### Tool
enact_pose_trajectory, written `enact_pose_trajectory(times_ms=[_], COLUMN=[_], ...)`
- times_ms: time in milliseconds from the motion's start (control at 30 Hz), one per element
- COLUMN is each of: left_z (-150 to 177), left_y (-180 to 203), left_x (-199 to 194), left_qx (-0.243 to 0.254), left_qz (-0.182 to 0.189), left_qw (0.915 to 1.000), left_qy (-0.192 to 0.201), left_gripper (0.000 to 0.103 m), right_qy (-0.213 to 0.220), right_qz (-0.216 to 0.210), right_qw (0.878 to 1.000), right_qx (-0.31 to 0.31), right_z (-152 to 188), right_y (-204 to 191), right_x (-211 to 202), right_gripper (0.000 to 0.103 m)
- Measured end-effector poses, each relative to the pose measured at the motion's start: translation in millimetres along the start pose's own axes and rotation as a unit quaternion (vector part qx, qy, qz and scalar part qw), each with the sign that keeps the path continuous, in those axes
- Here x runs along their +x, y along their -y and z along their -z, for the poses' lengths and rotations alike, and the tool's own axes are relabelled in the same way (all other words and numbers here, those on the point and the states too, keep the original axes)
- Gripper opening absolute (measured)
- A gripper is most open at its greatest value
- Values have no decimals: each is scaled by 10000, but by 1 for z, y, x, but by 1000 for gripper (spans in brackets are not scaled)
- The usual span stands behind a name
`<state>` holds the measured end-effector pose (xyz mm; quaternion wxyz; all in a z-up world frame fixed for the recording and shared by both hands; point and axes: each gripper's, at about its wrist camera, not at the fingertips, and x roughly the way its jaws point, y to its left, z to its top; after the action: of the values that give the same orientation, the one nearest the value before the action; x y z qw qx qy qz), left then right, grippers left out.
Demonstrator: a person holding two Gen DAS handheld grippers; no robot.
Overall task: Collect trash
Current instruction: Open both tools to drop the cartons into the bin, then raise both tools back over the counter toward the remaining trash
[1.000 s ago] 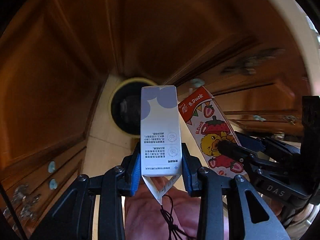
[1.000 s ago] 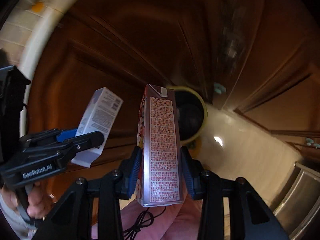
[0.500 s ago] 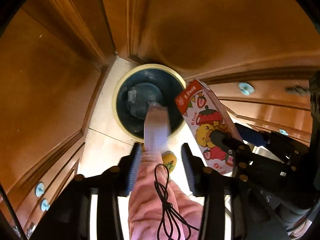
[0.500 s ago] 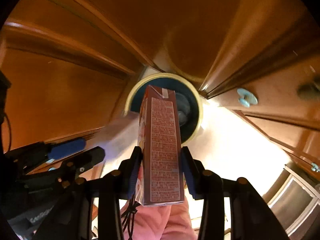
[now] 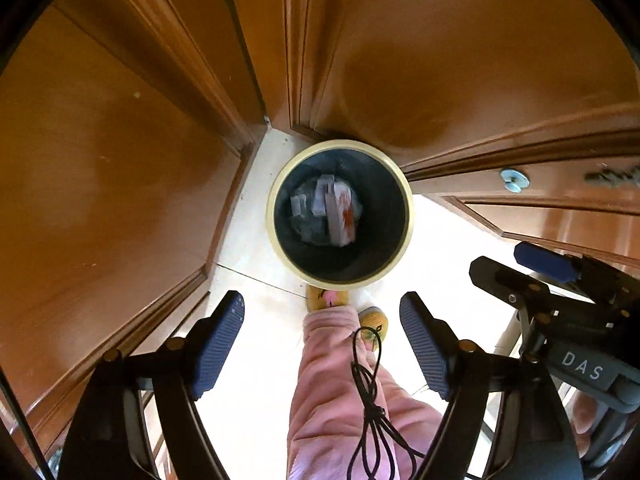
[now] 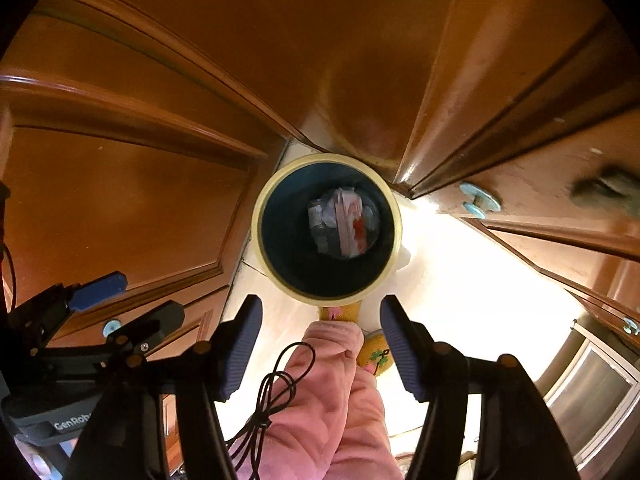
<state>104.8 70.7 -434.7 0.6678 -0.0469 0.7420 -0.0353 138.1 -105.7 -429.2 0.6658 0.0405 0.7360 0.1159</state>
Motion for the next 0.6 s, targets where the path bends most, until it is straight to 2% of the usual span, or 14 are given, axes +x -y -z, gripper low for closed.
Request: enact_pose_trajectory(times_ms=[167,467,600], left_z=[14,48,60], left_y=[5,17,23], left_x=[-35,-123,-160], left_qx=[121,403,543], left_qz=[-102,-213,-250], left_qw=[9997,9968,9945], left_qy=[197,661,860], left_gripper=[78,78,78], right_qy=[189,621,946], right_qz=[-85,-194,-232], right_qw=[9997,9968,9931], right_qx=[-110,-467,-661], right_z=[13,48,62], right_y=[-8,-29,-38], right_x=[-27,-108,-149], right_gripper=[61,61,61])
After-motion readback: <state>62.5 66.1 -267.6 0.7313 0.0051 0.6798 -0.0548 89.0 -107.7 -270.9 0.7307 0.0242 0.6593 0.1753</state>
